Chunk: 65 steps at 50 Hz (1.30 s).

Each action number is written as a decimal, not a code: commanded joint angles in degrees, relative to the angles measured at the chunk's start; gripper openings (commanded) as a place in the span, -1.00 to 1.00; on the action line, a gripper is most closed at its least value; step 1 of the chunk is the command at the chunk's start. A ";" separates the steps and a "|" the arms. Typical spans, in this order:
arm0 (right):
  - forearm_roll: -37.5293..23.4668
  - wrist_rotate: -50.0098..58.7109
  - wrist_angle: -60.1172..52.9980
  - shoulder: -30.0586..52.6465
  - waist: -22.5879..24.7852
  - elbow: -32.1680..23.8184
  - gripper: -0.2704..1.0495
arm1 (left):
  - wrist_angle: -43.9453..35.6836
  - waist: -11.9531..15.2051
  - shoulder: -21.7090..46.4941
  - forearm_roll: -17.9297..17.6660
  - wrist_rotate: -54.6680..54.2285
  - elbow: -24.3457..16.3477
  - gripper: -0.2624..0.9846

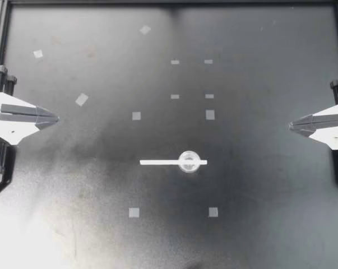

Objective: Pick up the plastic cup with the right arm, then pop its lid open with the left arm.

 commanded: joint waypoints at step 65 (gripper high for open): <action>-0.26 15.38 -26.81 55.81 2.11 0.44 0.40 | -17.23 0.09 62.67 -3.25 5.01 -20.21 -0.60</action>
